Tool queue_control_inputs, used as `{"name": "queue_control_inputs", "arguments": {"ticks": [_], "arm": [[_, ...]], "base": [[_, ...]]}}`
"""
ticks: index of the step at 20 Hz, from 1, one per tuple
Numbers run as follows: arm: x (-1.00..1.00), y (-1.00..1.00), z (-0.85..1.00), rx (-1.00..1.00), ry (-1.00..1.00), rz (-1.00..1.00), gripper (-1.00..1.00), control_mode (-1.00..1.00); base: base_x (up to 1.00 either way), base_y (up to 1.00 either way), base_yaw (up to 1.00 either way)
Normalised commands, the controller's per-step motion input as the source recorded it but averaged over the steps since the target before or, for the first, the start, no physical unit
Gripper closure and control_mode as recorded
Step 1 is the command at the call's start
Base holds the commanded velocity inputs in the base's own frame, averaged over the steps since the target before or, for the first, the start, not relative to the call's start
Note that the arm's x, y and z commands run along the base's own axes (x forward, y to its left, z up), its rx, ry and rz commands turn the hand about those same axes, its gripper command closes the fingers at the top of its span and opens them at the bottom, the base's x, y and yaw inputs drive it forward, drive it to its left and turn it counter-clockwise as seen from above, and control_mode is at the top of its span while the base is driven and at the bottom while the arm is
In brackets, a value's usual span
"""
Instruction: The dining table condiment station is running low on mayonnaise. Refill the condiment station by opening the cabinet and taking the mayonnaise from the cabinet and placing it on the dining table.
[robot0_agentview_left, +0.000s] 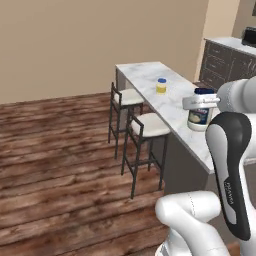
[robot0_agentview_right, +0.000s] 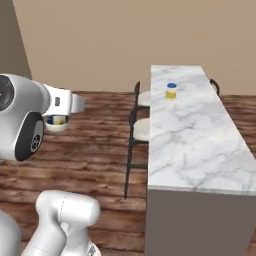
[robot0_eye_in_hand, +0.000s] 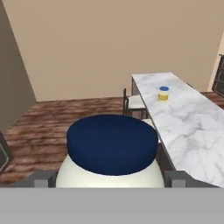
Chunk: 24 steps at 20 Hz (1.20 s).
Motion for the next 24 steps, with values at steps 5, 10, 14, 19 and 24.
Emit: {"name": "queue_control_inputs", "arguments": {"ticks": [5, 10, 14, 19, 24], "arm": [[0.0, 0.0, 0.0, 0.0, 0.0, 0.0, 1.0, 1.0], [0.0, 0.0, 0.0, 0.0, 0.0, 0.0, 1.0, 1.0], [0.0, 0.0, 0.0, 0.0, 0.0, 0.0, 1.0, 1.0], [0.0, 0.0, 0.0, 0.0, 0.0, 0.0, 1.0, 1.0], [0.0, 0.0, 0.0, 0.0, 0.0, 0.0, 1.0, 1.0]], "base": [[0.8, 0.55, -0.35], [0.99, 0.5, -0.35], [0.83, 0.61, -0.43], [0.3, 0.56, -0.62], [0.18, 0.59, -0.66]]}}
